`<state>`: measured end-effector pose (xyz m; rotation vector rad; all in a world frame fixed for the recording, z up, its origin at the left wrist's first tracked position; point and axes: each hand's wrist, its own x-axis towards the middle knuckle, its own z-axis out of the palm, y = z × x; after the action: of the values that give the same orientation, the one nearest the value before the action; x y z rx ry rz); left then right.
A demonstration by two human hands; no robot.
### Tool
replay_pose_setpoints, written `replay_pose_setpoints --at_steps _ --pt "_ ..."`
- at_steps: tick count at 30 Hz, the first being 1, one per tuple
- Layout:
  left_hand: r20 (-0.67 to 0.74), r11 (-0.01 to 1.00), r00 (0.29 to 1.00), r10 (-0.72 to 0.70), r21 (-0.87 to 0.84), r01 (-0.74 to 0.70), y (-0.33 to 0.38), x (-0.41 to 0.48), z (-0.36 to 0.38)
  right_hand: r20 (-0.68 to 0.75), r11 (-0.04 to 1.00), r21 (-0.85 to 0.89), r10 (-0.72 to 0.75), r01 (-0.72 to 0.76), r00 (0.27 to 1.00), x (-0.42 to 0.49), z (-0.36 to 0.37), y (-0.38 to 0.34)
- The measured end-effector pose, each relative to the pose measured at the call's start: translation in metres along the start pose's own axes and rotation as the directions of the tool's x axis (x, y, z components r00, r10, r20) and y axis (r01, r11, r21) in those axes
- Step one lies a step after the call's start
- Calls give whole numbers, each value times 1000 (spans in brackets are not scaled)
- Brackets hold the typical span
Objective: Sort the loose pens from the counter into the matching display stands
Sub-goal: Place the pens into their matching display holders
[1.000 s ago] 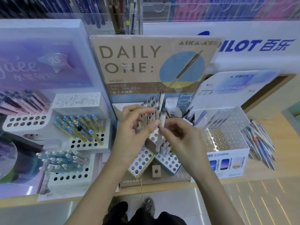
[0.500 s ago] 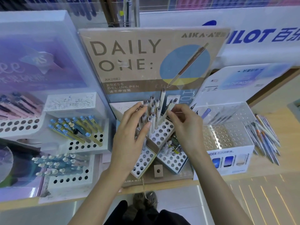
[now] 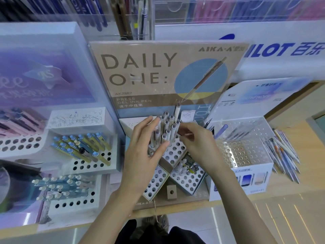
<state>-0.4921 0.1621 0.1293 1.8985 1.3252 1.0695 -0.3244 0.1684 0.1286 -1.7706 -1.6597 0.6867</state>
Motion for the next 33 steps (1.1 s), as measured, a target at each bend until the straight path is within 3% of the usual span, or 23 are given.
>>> replay_pose_setpoints --at_steps 3,5,10,14,18,24,33 --pt "36 998 997 -65 -26 65 4 3 0 -179 973 212 126 -87 976 7 -7 -3" --pt "47 994 994 -94 -42 96 6 4 0 -221 956 275 162 -98 962 21 -7 -8" --pt "38 993 994 -103 -56 105 8 4 -1 -189 967 249 105 -56 976 43 -5 -19" --pt "42 995 995 -96 -22 97 7 5 -2 -76 962 273 18 3 997 36 -9 -16" --pt "41 996 995 -90 -8 90 7 7 -1 -55 954 298 31 -13 998 32 -11 -13" --pt "34 997 996 -79 -7 79 7 8 0 -73 992 36 -118 121 990 36 -13 -15" --pt "40 997 997 -73 -20 74 6 8 -1 -106 994 30 -98 102 989 42 -10 -16"
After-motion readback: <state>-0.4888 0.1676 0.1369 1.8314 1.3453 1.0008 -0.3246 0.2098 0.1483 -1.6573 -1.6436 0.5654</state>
